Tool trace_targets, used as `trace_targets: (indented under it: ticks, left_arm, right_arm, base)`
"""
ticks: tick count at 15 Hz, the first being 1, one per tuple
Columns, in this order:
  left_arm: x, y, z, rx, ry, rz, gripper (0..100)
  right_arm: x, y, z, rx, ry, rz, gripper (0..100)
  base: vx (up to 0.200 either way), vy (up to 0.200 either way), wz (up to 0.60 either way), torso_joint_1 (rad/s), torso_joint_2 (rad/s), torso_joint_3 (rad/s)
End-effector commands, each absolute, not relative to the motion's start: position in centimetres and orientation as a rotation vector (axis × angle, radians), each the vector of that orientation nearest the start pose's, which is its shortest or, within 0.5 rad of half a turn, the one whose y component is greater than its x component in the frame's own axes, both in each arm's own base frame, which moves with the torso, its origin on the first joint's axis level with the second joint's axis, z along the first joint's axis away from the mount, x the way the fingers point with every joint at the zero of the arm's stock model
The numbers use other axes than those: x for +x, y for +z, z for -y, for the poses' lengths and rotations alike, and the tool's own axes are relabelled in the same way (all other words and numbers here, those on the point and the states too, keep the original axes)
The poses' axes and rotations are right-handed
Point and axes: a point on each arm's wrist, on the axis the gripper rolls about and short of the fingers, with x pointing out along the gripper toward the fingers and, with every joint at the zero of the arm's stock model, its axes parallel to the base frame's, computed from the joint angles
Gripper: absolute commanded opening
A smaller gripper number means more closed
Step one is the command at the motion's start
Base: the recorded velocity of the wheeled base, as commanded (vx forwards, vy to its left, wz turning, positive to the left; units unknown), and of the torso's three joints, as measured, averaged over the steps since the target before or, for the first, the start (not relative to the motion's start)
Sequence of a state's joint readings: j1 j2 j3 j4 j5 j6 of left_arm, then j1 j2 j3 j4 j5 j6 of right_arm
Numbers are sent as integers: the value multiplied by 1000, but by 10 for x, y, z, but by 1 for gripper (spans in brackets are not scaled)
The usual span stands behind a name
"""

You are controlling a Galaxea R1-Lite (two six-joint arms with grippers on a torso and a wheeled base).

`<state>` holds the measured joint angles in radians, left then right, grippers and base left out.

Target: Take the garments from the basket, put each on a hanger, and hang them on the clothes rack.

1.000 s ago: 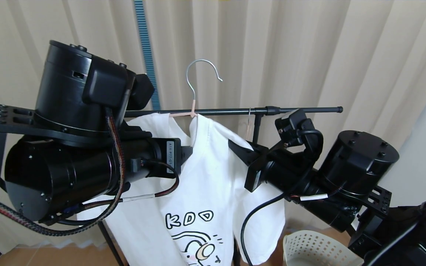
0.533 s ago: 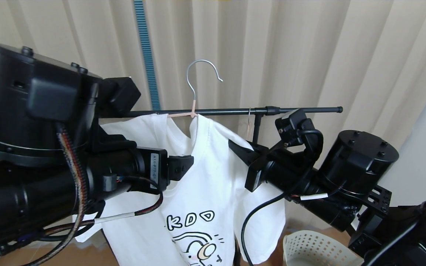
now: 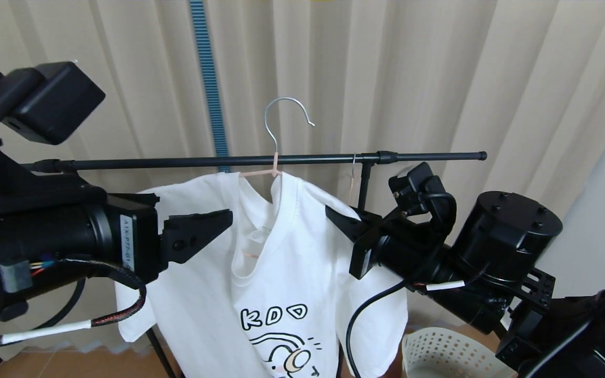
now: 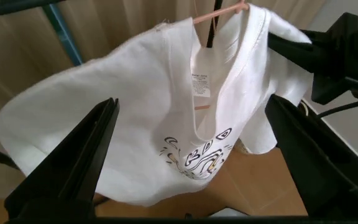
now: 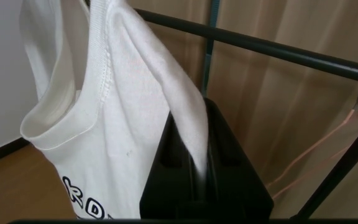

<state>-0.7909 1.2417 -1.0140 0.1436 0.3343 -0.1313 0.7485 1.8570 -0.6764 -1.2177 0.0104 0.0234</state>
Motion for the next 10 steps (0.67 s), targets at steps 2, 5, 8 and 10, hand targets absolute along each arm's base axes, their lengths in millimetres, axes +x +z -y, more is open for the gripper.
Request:
trace_targets:
  ticks: [2,5,8,10]
  left_arm:
    - [138,300,100,148,-522,-259,100]
    - [163,299,87,263,-597,-251,100]
    - [190,293,87,321,-669,-268,100]
    - [208,288,91,361,-718,-277,100]
  right_arm:
    - [235,156,-220,26,770,20,0]
    - [232,155,-218,22,796,11,0]
    - [231,154,-216,22,798,20,0]
    - [230,154,-216,11,799,25,0]
  base:
    - [0,0,0,0,0,0]
    - [0,0,0,0,0,0]
    - [0,0,0,0,0,0]
    - [0,0,0,0,0,0]
